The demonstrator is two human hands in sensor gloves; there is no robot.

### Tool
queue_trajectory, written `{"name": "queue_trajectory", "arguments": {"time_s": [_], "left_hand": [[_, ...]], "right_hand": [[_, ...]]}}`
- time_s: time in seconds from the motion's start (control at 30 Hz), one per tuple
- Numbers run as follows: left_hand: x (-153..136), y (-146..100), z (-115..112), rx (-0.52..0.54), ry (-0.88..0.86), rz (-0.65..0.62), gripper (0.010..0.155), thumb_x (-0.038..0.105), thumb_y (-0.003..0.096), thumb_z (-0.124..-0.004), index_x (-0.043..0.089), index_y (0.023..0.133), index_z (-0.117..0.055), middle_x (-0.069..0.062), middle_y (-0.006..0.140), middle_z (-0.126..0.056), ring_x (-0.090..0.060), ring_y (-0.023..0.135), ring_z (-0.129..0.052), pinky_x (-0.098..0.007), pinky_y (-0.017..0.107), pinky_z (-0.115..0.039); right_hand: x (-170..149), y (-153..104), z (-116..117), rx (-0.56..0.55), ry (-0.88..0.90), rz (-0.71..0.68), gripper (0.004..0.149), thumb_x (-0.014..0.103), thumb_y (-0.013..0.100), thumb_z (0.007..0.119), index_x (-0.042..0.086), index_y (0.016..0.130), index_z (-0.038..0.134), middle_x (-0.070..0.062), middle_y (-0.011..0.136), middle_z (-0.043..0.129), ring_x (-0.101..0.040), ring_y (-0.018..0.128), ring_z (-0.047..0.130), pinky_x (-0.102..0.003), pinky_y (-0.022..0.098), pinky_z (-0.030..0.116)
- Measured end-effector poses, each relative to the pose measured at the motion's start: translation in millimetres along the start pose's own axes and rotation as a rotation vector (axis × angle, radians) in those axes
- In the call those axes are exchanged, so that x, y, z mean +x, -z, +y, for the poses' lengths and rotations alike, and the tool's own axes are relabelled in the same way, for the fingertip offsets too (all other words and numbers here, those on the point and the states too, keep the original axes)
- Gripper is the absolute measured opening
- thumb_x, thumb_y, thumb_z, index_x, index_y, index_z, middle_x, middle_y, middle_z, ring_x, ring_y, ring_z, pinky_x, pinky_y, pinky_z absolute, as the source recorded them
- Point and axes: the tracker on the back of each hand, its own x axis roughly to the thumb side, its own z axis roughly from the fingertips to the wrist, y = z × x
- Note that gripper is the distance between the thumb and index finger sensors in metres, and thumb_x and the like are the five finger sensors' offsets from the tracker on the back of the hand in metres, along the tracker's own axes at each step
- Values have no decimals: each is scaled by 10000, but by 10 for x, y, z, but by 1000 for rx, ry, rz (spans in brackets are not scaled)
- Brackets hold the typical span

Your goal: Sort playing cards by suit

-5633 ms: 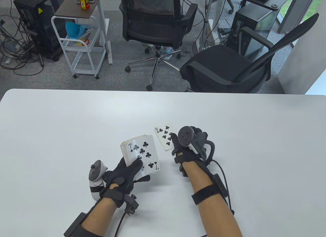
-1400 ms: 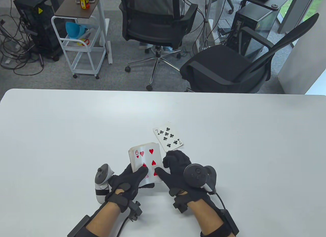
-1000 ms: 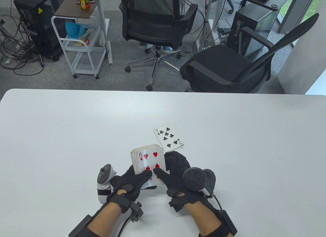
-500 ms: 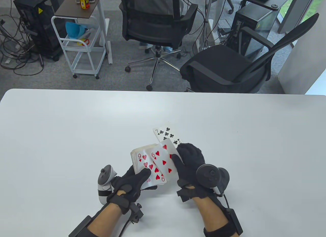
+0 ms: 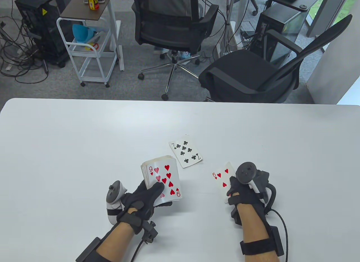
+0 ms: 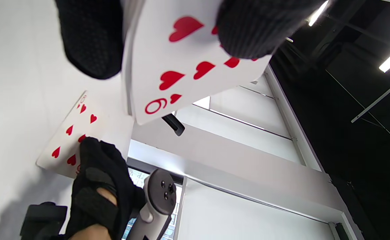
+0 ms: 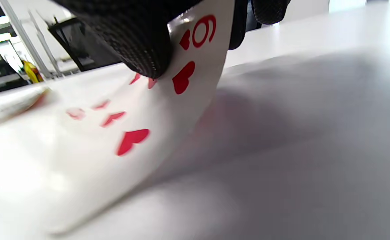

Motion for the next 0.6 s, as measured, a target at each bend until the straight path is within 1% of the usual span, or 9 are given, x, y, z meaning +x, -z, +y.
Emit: {"name": "queue_trajectory", "arguments": {"time_s": [0.03, 0.17, 0.2, 0.23, 0.3, 0.37, 0.47, 0.53, 0.6], "left_hand": [[-4, -5, 7, 3, -2, 1, 651, 477, 573, -829, 273, 1092, -492, 7, 1086, -693, -307, 945, -844, -424, 564, -907], [0, -14, 18, 7, 7, 7, 653, 476, 573, -829, 268, 1092, -491, 4, 1085, -693, -309, 945, -845, -426, 563, -907], [0, -13, 19, 8, 8, 7, 653, 475, 575, -828, 269, 1093, -490, 6, 1085, -693, -310, 946, -842, -425, 564, -906], [-4, -11, 18, 6, 4, 8, 653, 477, 574, -828, 270, 1092, -489, 8, 1087, -691, -307, 947, -843, -424, 565, -906], [-10, -9, 10, 4, 5, 11, 653, 477, 574, -827, 270, 1093, -489, 4, 1087, -690, -310, 946, -842, -426, 565, -906], [-16, -4, 4, 1, 15, 14, 653, 474, 573, -829, 267, 1092, -490, 3, 1085, -692, -309, 945, -844, -426, 561, -907], [-25, -5, 3, 3, 24, 19, 651, 475, 575, -825, 268, 1093, -490, 2, 1084, -694, -311, 944, -843, -426, 563, -906], [-40, -4, 3, 7, 33, 23, 639, 484, 572, -829, 291, 1091, -510, 14, 1081, -706, -310, 941, -847, -427, 560, -906], [-43, -9, 4, 4, 45, 35, 632, 493, 573, -825, 303, 1091, -516, 19, 1080, -712, -309, 938, -851, -433, 554, -909]], "right_hand": [[25, 11, 35, -10, -48, 14, 444, 319, 558, 888, 60, 896, 765, -254, 1091, 511, -555, 1020, 340, -752, 665, 283], [21, 26, 53, -29, -60, 53, 505, 375, 539, 917, 58, 885, 729, -249, 1060, 525, -558, 1014, 336, -748, 666, 279], [18, 22, 49, -35, -72, 56, 510, 371, 535, 932, 74, 889, 717, -248, 1065, 510, -558, 1016, 325, -750, 666, 275], [11, 19, 56, -39, -109, 60, 513, 382, 538, 922, 77, 892, 711, -243, 1067, 507, -557, 1017, 324, -748, 667, 279], [2, 19, 59, -58, -79, 48, 506, 373, 535, 927, 73, 884, 719, -242, 1062, 520, -555, 1016, 337, -748, 667, 283], [9, 2, 33, -71, -95, 44, 497, 374, 543, 915, 77, 888, 713, -240, 1062, 519, -554, 1016, 336, -747, 668, 285], [62, -74, -58, -103, -22, -5, 479, 391, 562, 873, 75, 884, 714, -241, 1057, 529, -555, 1013, 346, -744, 668, 297], [126, -154, -138, -117, 38, -59, 465, 412, 572, 841, 74, 872, 733, -242, 1051, 552, -558, 1008, 373, -729, 674, 339], [198, -226, -194, -121, 97, -105, 460, 432, 580, 815, 73, 861, 751, -244, 1050, 563, -558, 1006, 380, -727, 675, 341]]}}
